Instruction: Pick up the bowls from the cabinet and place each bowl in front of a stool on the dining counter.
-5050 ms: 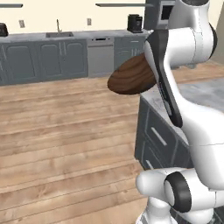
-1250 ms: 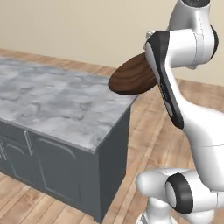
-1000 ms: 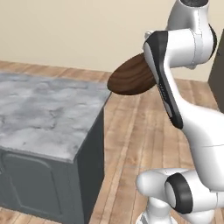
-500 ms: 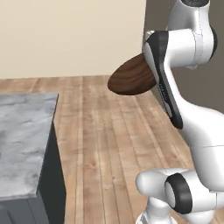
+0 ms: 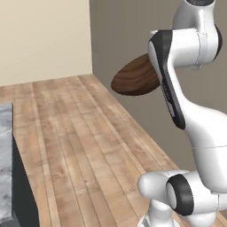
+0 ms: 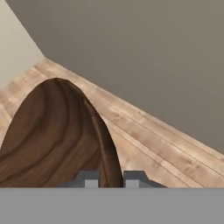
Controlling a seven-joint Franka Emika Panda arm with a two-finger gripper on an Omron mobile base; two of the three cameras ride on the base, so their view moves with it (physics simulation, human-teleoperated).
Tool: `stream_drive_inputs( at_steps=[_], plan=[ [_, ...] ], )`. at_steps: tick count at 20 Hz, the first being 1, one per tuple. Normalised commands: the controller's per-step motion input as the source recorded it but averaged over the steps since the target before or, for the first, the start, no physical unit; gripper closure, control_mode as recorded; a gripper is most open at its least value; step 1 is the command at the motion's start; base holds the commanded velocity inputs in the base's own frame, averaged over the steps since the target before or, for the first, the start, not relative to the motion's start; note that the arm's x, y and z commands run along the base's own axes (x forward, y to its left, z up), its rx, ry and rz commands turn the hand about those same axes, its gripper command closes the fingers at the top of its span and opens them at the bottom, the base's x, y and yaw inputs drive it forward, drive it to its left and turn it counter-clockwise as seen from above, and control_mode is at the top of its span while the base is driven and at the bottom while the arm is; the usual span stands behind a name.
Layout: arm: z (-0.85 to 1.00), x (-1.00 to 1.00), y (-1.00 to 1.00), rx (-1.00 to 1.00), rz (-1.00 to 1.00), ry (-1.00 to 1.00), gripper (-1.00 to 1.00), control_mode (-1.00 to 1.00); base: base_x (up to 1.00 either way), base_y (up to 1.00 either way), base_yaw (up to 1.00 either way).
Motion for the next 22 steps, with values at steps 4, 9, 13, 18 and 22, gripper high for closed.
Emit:
stream_drive_inputs(
  at_steps=[4,9,13,18,22],
  plan=[
    [0.0,0.0,0.0,0.0,0.0,0.0,1.0,1.0,0.04,-0.06,0.05],
    [0.0,0.0,0.0,0.0,0.0,0.0,1.0,1.0,0.9,-0.14,0.03],
    [0.0,0.0,0.0,0.0,0.0,0.0,1.0,1.0,1.0,-0.17,0.01],
    [0.0,0.0,0.0,0.0,0.0,0.0,1.0,1.0,1.0,-0.11,0.05],
    [0.0,0.0,0.0,0.0,0.0,0.0,1.0,1.0,1.0,-0.08,0.11]
  ],
)
